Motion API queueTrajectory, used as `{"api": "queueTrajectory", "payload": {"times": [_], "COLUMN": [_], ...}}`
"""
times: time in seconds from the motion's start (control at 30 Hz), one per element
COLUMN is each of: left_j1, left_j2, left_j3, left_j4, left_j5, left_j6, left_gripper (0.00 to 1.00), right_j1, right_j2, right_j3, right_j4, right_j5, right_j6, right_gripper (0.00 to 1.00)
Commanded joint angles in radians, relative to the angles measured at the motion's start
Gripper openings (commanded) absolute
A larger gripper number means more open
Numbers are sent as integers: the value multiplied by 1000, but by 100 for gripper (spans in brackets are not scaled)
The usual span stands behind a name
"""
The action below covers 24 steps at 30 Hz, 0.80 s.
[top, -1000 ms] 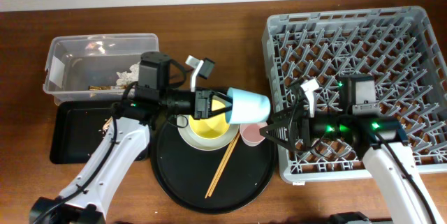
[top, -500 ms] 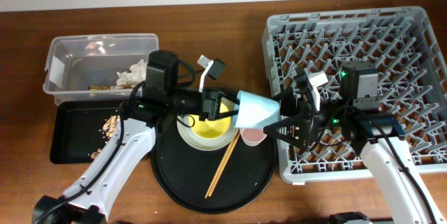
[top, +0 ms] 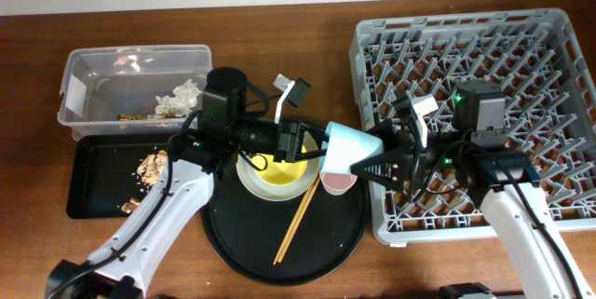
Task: Sort waste into correct bins and load items into the dishwasher rack
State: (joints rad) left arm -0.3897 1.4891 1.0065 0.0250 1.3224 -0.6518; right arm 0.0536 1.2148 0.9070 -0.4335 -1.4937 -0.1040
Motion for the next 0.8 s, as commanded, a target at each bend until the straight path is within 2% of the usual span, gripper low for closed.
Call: {"api": "queueTrajectory", "payload": {"times": [0.0, 0.07, 0.1, 0.17, 0.3, 0.4, 0.57, 0.7, 0.77], "left_j1": [0, 0, 0, 34, 169, 297, 454, 461, 461], "left_j2": [4, 4, 4, 4, -29, -120, -274, -321, -321], "left_j3": [10, 10, 10, 10, 10, 10, 10, 10, 10], "left_j4": [4, -38, -94, -279, -517, -742, -898, -939, -954], "left_j5": [20, -8, -54, -190, -340, -554, -778, -990, -1006], "left_j6": [-3, 96, 138, 307, 480, 598, 601, 600, 600], "left_gripper": [20, 32, 33, 35, 37, 38, 39, 44, 44], "right_j1": [-1, -1, -1, -1, -4, -5, -98, -224, -273], "right_j2": [3, 3, 3, 3, -8, -24, -23, 20, 96], "right_j3": [14, 14, 14, 14, 24, 162, 412, 449, 449], "right_j4": [4, 2, -8, -77, -172, -431, -751, -816, -819], "right_j5": [13, 38, 71, 271, 566, 874, 1190, 1342, 1349], "right_j6": [-12, -11, -11, -12, -12, -12, -11, 46, 57], "right_gripper": [61, 57, 57, 55, 53, 52, 53, 53, 58]}}
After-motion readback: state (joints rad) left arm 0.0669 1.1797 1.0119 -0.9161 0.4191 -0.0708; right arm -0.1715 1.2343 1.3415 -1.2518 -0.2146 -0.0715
